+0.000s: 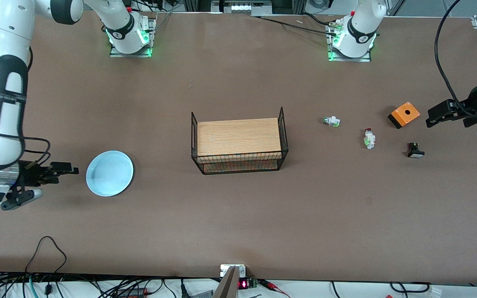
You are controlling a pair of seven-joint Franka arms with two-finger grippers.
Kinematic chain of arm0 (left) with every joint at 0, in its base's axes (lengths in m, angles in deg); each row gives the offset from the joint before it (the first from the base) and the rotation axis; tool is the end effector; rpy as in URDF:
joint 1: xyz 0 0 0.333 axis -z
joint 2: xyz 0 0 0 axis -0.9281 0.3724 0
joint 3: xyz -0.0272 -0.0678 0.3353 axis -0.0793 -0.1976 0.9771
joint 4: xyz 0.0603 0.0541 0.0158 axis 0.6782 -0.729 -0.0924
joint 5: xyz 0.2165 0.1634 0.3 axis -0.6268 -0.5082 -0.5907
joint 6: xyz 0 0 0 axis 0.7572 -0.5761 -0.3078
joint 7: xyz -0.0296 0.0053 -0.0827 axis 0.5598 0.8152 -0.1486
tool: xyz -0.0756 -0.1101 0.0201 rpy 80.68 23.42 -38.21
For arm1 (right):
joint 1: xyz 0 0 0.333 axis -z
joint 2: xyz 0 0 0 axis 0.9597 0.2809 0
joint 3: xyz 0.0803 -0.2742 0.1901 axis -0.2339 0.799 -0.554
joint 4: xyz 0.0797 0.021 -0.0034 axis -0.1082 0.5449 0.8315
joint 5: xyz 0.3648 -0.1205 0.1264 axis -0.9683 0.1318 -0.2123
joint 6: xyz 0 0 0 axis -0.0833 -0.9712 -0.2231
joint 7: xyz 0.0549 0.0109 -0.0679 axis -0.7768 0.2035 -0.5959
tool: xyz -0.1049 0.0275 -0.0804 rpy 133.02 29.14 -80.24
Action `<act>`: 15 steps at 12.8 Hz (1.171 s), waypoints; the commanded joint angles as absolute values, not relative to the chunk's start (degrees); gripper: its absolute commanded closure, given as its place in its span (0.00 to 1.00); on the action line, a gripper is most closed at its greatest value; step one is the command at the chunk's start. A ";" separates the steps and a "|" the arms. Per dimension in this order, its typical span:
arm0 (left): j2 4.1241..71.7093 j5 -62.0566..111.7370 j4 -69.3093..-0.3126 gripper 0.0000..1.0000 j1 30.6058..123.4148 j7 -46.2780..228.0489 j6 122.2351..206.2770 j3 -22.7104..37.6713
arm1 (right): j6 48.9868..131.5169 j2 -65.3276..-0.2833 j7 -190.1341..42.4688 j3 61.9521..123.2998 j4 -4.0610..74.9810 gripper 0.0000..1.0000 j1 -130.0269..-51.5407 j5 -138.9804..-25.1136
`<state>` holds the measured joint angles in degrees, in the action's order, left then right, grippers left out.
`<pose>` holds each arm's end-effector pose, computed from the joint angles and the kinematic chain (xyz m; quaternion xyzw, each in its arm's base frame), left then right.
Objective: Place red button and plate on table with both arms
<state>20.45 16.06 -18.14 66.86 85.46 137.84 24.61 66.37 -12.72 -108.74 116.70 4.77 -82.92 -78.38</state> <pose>0.6144 0.0021 0.6006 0.9999 0.0105 -0.0047 0.0032 0.7372 -0.0882 0.3418 -0.9725 -0.1600 0.0612 0.1581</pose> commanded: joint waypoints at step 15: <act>19.24 16.37 -19.47 0.00 66.47 84.87 138.06 24.66 | 54.96 -38.06 -93.08 110.58 10.07 0.00 -88.55 -51.10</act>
<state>20.45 16.06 -18.20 66.80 85.46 137.83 24.65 52.01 -31.72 -95.74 114.51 1.70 -89.24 -54.49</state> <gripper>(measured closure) 0.000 0.000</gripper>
